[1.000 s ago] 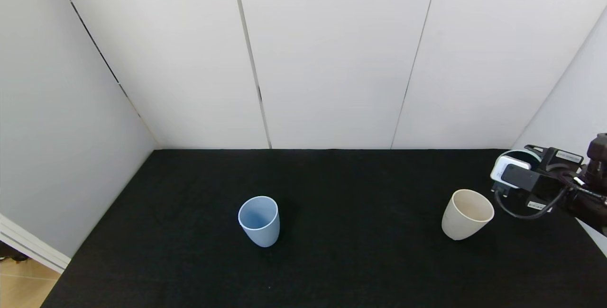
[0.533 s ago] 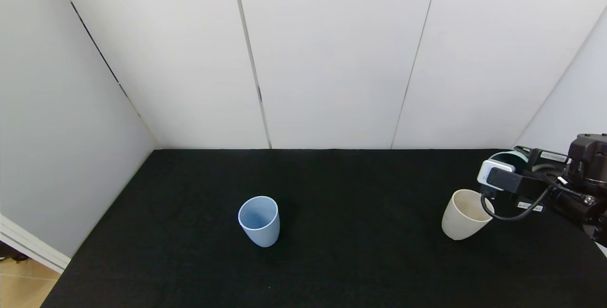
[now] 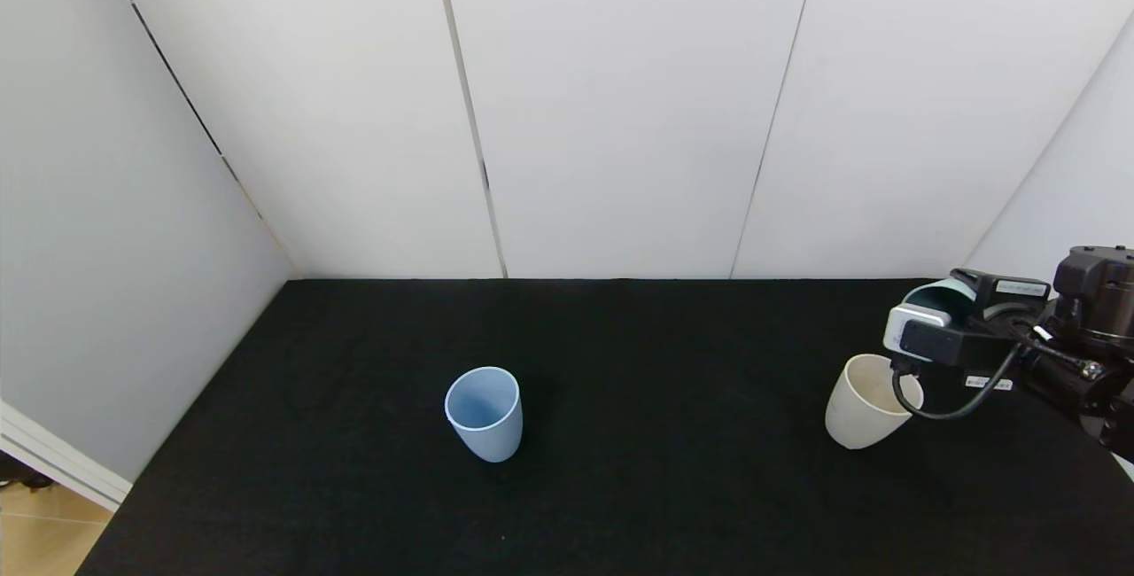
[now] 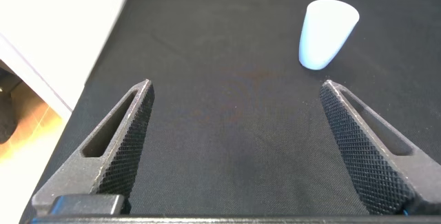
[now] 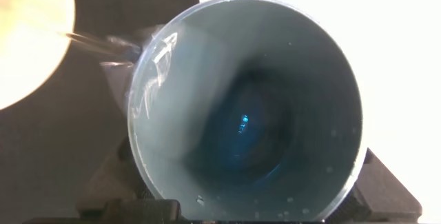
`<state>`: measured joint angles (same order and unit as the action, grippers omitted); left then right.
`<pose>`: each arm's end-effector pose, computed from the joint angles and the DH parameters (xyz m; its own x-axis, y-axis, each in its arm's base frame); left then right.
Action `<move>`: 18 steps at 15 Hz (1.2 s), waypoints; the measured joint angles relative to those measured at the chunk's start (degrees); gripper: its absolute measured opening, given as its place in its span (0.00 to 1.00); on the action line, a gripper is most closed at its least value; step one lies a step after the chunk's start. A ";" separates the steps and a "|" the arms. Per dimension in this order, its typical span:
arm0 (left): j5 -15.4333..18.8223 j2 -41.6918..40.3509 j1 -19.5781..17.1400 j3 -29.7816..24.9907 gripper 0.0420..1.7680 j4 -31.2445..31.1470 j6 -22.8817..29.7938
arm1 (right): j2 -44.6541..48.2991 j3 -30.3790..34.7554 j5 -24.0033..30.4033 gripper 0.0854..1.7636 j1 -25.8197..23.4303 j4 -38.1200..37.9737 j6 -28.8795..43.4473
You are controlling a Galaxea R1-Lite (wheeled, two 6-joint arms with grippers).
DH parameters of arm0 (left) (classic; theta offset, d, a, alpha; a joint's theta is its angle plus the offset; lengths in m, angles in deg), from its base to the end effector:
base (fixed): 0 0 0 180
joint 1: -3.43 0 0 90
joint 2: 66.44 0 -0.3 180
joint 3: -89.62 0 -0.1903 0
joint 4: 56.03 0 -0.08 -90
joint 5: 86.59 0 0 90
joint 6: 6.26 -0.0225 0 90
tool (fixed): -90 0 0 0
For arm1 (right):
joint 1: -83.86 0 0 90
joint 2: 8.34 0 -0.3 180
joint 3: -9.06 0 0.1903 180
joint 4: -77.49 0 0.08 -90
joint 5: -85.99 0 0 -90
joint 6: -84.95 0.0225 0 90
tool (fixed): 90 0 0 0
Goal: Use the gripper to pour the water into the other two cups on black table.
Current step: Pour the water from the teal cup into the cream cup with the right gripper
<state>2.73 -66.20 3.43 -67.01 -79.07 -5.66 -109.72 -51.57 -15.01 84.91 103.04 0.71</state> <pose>-0.0225 0.0003 0.0762 0.9999 0.0119 0.0016 -0.0119 0.9999 -0.0105 0.3019 0.0012 0.1431 0.9506 -0.1734 -0.2574 -0.2442 0.0941 -0.9652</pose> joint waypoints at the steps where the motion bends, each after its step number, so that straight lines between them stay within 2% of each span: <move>1: 0.02 0.02 0.00 0.00 0.97 -0.02 0.00 | -0.05 -0.16 -0.02 0.67 0.00 0.02 -0.07; 9: 0.02 0.00 0.00 0.00 0.97 0.00 0.00 | -0.11 -0.57 -1.54 0.67 0.88 0.06 -3.24; 18: 0.02 0.02 0.00 0.00 0.97 0.02 0.00 | 0.28 -0.22 -2.04 0.67 1.51 0.02 -3.66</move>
<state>2.76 -66.17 3.43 -67.01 -79.05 -5.66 -109.44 -51.79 -17.05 86.42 103.06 -2.95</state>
